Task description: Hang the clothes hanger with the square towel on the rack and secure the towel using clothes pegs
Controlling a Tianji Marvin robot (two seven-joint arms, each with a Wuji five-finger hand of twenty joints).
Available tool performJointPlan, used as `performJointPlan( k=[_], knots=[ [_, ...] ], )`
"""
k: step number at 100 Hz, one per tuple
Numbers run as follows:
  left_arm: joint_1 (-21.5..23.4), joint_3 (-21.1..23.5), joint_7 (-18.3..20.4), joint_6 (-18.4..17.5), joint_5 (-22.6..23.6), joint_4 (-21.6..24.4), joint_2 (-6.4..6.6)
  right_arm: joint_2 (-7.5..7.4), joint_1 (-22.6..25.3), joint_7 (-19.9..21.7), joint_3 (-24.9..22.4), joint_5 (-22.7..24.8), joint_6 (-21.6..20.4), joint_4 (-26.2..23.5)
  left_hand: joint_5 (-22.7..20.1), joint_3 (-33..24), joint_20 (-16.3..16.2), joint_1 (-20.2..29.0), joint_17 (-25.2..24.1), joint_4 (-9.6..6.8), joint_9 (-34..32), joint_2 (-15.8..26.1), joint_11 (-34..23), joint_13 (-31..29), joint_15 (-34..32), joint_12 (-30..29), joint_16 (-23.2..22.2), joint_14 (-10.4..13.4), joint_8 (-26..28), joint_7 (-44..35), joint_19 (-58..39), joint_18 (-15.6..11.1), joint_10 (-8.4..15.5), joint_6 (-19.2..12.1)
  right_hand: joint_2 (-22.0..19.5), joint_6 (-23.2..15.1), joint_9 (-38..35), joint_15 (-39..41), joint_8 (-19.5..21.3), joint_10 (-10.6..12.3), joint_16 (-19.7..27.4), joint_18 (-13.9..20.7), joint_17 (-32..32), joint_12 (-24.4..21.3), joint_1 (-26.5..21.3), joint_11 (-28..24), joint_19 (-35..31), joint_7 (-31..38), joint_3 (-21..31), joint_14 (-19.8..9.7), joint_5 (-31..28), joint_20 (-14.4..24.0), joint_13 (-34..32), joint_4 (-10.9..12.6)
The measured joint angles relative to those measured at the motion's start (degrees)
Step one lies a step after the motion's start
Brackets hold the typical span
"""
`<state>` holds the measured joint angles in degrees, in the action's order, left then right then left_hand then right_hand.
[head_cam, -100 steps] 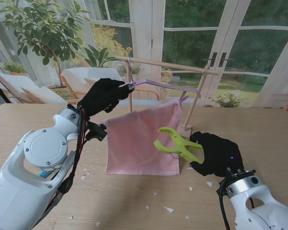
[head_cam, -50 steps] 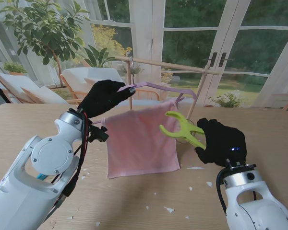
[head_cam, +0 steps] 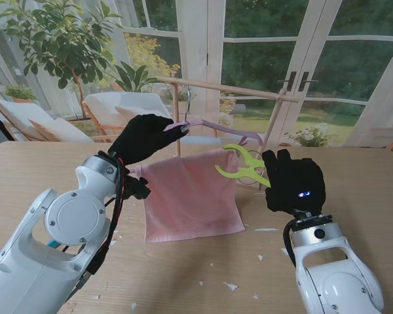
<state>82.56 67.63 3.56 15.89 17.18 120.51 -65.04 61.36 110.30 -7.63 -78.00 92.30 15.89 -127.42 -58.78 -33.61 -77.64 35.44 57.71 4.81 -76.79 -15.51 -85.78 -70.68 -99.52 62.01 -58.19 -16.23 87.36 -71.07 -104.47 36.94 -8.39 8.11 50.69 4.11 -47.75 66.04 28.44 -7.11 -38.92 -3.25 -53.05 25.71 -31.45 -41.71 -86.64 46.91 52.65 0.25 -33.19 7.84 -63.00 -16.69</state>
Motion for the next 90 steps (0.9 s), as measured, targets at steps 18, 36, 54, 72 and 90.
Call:
performJointPlan(
  k=[18, 36, 54, 72, 90],
  knots=[
    [0.14, -0.25, 0.85, 0.8, 0.44, 1.08, 0.27, -0.17, -2.5, 3.79, 1.43, 3.7, 0.13, 0.59, 0.0, 0.54, 0.0, 0.04, 0.0, 0.0, 0.0, 0.04, -0.02, 0.0, 0.0, -0.02, 0.05, 0.47, 0.0, 0.0, 0.0, -0.2, 0.31, -0.29, 0.0, 0.0, 0.0, 0.28, 0.0, -0.02, -0.61, 0.09, -0.04, 0.48, 0.0, 0.0, -0.22, 0.0, -0.01, -0.04, -0.01, 0.0, -0.01, 0.01],
    [0.11, -0.43, 2.01, 0.79, 1.22, 1.72, 0.54, -0.28, -4.06, 7.2, 2.37, 8.14, -0.25, 0.9, 0.0, 1.19, 0.0, 0.06, 0.02, 0.0, 0.0, 0.46, -0.05, 0.0, 0.0, -0.03, 0.08, 0.61, 0.0, 0.0, 0.0, -0.95, 0.46, -0.42, 0.0, 0.0, 0.0, 0.65, 0.0, -0.03, -0.83, 0.14, -0.04, 0.69, 0.0, 0.0, -0.57, 0.0, -0.02, -0.06, -0.03, 0.0, -0.01, 0.01],
    [0.13, -0.51, 2.88, 0.77, 1.24, 2.21, 0.77, -0.33, -5.3, 9.73, 3.2, 9.72, -1.27, 1.08, 0.0, 1.21, 0.0, 0.06, 0.13, 0.0, 0.0, 0.47, -0.06, 0.0, 0.0, -0.04, 0.11, 0.7, 0.0, 0.0, 0.0, -1.45, 0.48, -0.46, 0.0, 0.0, 0.0, 0.71, 0.0, -0.04, -1.19, 0.19, -0.04, 0.82, 0.0, 0.0, -0.68, 0.0, -0.14, -0.09, -0.05, 0.0, -0.01, 0.01],
    [-0.02, -0.74, 3.43, 1.39, 0.35, 2.54, 0.85, -0.49, -6.89, 11.23, 4.53, 12.24, -2.01, 1.87, 0.0, 1.21, 0.0, 0.06, 0.21, 0.0, 0.0, 0.5, -0.06, 0.0, 0.0, -0.13, 0.11, 0.75, 0.0, 0.0, 0.0, -1.54, 0.53, -0.53, -0.03, 0.0, 0.0, 0.73, 0.0, -0.04, -1.29, 0.26, -0.04, 1.23, 0.0, 0.0, -0.7, 0.0, -1.36, -0.15, -0.21, 0.0, -0.01, 0.04],
    [-0.27, -1.13, 3.53, 1.77, 0.49, 2.73, 0.91, -0.51, -8.06, 14.86, 5.78, 14.14, -2.66, 1.77, 0.0, 1.21, 0.0, 0.08, 0.47, 0.0, 0.0, 0.51, -0.07, 0.0, 0.0, -0.64, 0.12, 0.77, 0.0, 0.0, 0.0, -1.6, 0.53, -0.53, -0.73, 0.0, 0.78, 0.62, -1.1, -0.06, -1.62, 1.01, 1.37, 1.93, 4.58, -0.02, -0.7, -1.4, -2.36, -0.29, -0.24, 0.0, 2.13, 0.09]
  ],
)
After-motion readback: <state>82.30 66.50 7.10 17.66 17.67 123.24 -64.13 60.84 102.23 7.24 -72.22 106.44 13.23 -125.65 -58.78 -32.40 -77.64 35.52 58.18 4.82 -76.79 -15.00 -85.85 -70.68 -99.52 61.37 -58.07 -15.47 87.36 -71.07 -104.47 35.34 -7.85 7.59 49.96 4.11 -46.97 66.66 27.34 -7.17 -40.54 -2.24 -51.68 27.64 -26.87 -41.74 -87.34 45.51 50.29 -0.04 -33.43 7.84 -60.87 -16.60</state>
